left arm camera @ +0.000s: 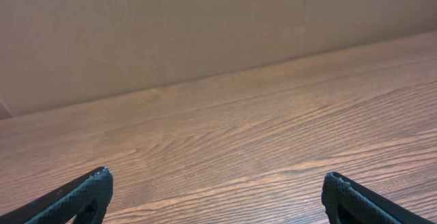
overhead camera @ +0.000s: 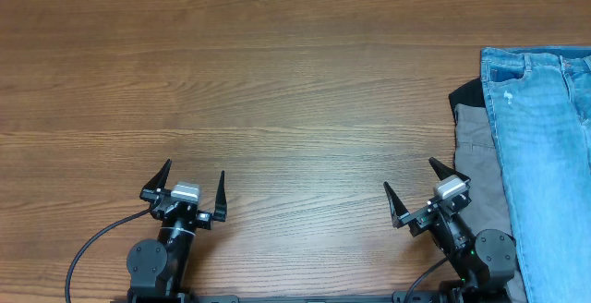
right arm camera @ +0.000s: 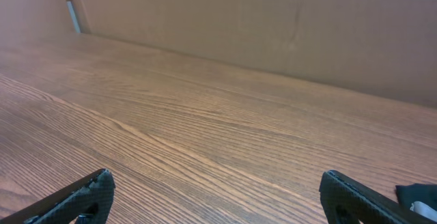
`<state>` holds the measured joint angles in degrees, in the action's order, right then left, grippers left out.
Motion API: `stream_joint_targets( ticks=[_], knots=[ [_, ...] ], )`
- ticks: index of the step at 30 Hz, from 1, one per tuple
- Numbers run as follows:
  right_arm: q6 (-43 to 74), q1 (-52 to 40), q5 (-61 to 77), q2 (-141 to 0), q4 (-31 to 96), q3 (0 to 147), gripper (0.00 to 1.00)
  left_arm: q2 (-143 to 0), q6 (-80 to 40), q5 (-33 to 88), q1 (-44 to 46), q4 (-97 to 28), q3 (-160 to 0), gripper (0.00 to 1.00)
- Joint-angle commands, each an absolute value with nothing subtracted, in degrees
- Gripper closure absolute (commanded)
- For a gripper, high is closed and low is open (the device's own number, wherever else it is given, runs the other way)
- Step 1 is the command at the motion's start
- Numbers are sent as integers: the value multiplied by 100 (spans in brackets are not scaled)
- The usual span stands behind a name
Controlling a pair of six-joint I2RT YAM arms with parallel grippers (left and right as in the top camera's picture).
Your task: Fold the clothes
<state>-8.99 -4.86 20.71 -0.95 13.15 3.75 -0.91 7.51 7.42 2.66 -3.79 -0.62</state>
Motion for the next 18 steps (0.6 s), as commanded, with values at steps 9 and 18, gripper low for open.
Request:
stream_joint_targets(
  ticks=[9, 18],
  knots=[
    [-851, -467, 2123, -71, 1208, 458, 0, -69, 801, 829, 307, -233, -27, 0],
    [515, -475, 3227, -71, 773, 591, 0, -75, -690, 2405, 307, -86, -121, 0]
  ],
)
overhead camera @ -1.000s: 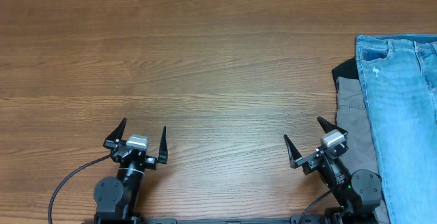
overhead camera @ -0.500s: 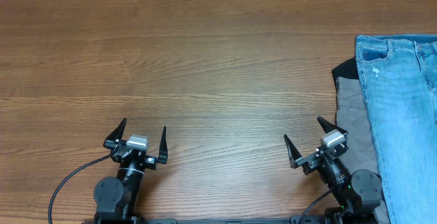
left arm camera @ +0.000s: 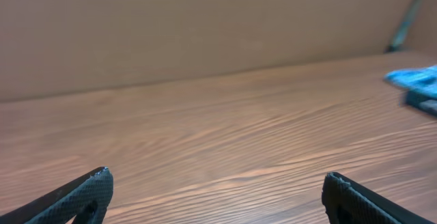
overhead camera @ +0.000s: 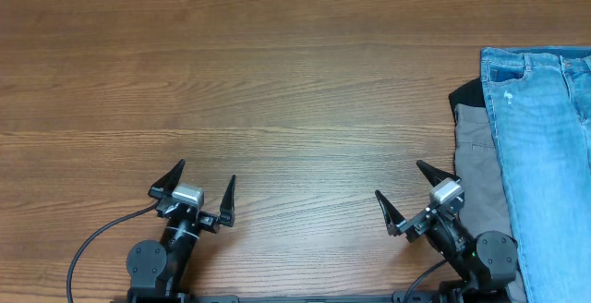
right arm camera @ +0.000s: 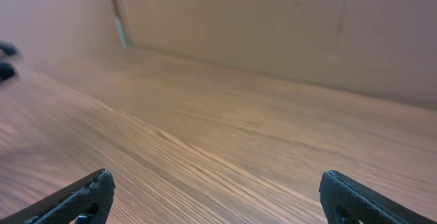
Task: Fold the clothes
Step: 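Reach the right gripper to the light-blue jeans on the pile and grasp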
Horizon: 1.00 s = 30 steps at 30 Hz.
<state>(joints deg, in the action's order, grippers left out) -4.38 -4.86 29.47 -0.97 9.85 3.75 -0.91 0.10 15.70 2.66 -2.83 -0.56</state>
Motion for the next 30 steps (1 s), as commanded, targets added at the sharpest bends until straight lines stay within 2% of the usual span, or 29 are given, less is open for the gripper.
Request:
stream_joint_targets(
  ticks=[1, 9, 14, 17, 18, 21, 27, 30],
  knots=[
    [615, -475, 3229, -71, 784, 727, 0, -75, -687, 2499, 307, -49, -211, 0],
    [587, -475, 2480, -585, 1894, 2460, 0, -473, -690, 2134, 303, -655, -2209, 0],
    [602, -475, 2401, -2047, 3330, 3964, 0, -1675, -687, 1793, 303, -1798, -3854, 0],
    [578, -475, 2217, -3304, 4506, 5179, 0, -2808, -687, 1800, 303, -2873, -5168, 0],
    [578, -475, 2187, -4158, 5225, 6053, 0, -3551, -670, 1800, 303, -3699, -6058, 0],
    [582, -475, 2248, -5435, 6222, 7371, 0, -4934, -600, 1802, 303, -5258, -7620, 0],
    [657, -471, 2445, -6726, 6659, 8005, 0, -6176, -607, 1806, 303, -6313, -8239, 0],
    [1313, -360, 2043, -7413, 6372, 8084, 0, -6667, -624, 2086, 303, -6731, -8239, 0]
  ],
)
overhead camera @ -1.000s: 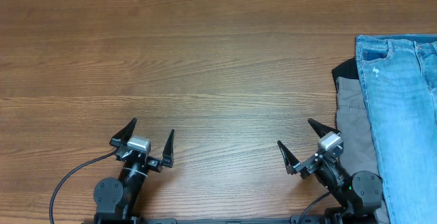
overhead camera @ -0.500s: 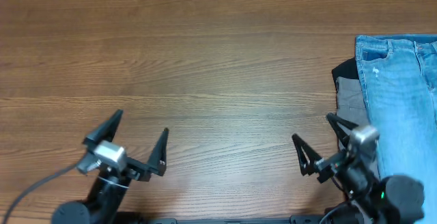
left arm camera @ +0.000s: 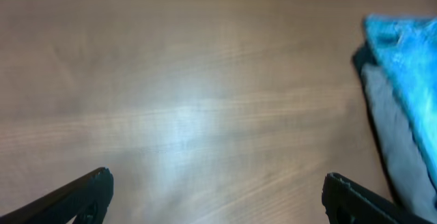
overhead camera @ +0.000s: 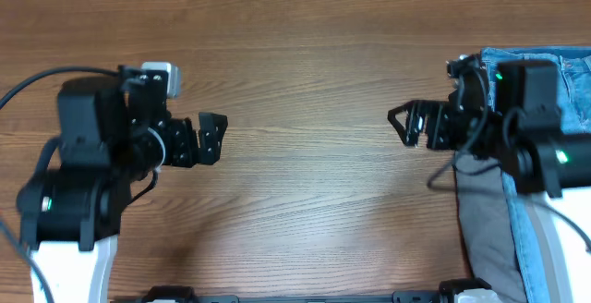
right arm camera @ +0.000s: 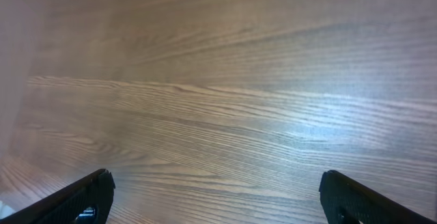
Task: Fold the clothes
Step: 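Reach the right gripper to the light-blue jeans on the pile and grasp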
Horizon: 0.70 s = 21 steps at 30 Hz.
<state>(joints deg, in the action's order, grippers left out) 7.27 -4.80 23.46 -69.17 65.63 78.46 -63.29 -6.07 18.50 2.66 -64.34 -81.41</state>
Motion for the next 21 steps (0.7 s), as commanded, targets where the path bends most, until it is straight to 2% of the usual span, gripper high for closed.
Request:
stream_joint_targets(
  ticks=[1, 8, 13, 16, 21],
  knots=[
    [1400, -246, 1970, -7776, 6200, 8169, 0, -6849, -622, 2078, 303, -6766, -8239, 0],
    [1831, 408, 1015, -9229, 5148, 9078, 0, -7454, -622, 2036, 303, -6799, -8239, 0],
    [1826, 657, -75, -9933, 3876, 9179, 0, -7741, -558, 1925, 303, -6812, -8239, 0],
    [1802, 716, -659, -10333, 3575, 9179, 0, -7850, -604, 1911, 307, -6757, -8237, 0],
    [1697, 860, -812, -11017, 3210, 9177, 0, -7874, -646, 1951, 303, -6453, -8237, 0]
  ],
)
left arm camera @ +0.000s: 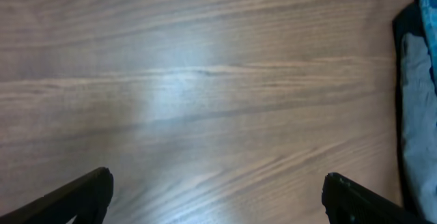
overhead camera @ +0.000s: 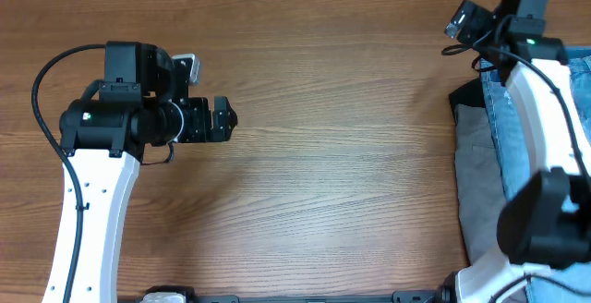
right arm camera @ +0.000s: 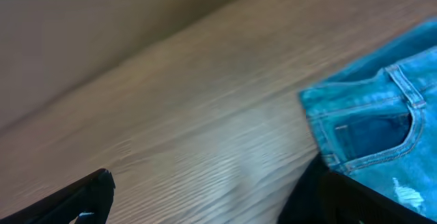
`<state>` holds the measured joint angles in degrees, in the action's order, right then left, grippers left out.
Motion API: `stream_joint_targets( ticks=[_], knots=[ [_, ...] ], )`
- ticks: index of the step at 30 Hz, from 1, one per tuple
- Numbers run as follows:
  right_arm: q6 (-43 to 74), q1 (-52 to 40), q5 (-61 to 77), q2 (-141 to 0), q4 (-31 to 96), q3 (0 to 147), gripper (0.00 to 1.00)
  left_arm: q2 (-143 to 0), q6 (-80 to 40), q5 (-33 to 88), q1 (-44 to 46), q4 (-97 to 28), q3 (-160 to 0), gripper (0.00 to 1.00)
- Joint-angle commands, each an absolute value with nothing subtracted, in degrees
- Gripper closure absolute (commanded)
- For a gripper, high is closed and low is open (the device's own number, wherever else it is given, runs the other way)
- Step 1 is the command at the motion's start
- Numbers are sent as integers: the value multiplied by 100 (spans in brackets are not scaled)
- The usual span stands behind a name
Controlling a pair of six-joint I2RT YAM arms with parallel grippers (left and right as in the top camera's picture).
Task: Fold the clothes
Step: 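Reach the right gripper to the light-blue jeans on the pile and grasp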
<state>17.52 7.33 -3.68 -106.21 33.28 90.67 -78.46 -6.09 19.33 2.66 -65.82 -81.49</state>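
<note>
A pile of clothes lies at the table's right edge: blue jeans on top, a grey garment under them and a black one showing at the back. My right gripper hangs open over the back right corner, just left of the jeans' waistband; nothing sits between its fingers. My left gripper is open over bare wood left of centre and points right. In its wrist view the grey garment shows at the right edge.
The brown wooden table runs to a cardboard-coloured wall along the back edge. My right arm crosses above the jeans. A black cable loops beside the left arm.
My right gripper was over the table just left of the clothes and is now at the back right corner by the jeans' waistband. The left gripper has shifted slightly right. Both are still open.
Both grippers sat open and low at the front edge, the clothes untouched at the right. Soon after they had turned a little in place. Then both were up over the middle of the table. Now the right one is by the jeans' waistband.
</note>
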Motion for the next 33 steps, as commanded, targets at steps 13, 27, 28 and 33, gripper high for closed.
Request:
stream_joint_targets(
  ticks=[13, 27, 28, 33],
  knots=[
    [1651, 1494, -897, -12589, 2486, 9172, 12, -7874, -648, 1955, 303, -6458, -8237, 0],
    [1393, 1614, -1264, -13168, 2141, 9172, 42, -7874, -692, 1955, 303, -6431, -8237, 0],
    [1297, 1614, -1302, -13179, 2150, 9172, 49, -7874, -694, 1955, 303, -6434, -8237, 0],
    [1000, 1614, -1343, -13085, 2383, 9225, 86, -7874, -694, 1955, 303, -6431, -8237, 0]
  ],
)
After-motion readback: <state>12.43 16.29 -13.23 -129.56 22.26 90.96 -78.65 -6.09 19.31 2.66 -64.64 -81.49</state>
